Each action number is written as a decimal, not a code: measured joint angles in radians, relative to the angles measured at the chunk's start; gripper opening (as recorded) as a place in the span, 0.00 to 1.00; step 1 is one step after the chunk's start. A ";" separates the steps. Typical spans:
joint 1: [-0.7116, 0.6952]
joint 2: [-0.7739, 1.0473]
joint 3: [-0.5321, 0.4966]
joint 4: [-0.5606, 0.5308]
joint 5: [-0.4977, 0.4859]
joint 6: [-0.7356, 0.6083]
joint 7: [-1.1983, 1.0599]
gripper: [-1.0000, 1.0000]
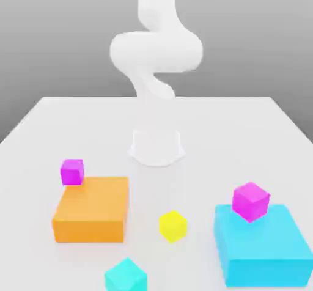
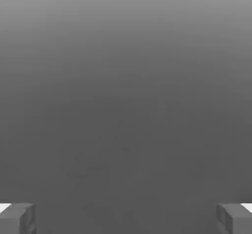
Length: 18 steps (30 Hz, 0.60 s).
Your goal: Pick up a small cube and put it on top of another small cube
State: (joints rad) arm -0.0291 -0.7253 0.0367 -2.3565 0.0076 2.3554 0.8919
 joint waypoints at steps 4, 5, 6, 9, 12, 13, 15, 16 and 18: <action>-0.051 0.143 0.070 -0.104 0.011 0.105 0.176 0.50; -0.063 0.178 0.087 -0.129 0.013 0.131 0.220 0.50; -0.074 0.213 0.103 -0.154 0.014 0.157 0.264 0.50; -0.106 0.318 0.150 -0.230 0.015 0.233 0.397 0.50; -0.133 0.420 0.192 -0.304 0.011 0.308 0.531 0.50; -0.140 0.454 0.205 -0.328 0.008 0.333 0.576 0.50; -0.154 0.523 0.227 -0.378 0.003 0.383 0.667 0.50; -0.160 0.557 0.237 -0.402 -0.001 0.408 0.712 0.50; -0.165 0.625 0.250 -0.451 -0.009 0.457 0.805 0.50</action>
State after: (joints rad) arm -0.1942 -0.1002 0.2870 -2.8077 -0.0010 2.8125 1.6965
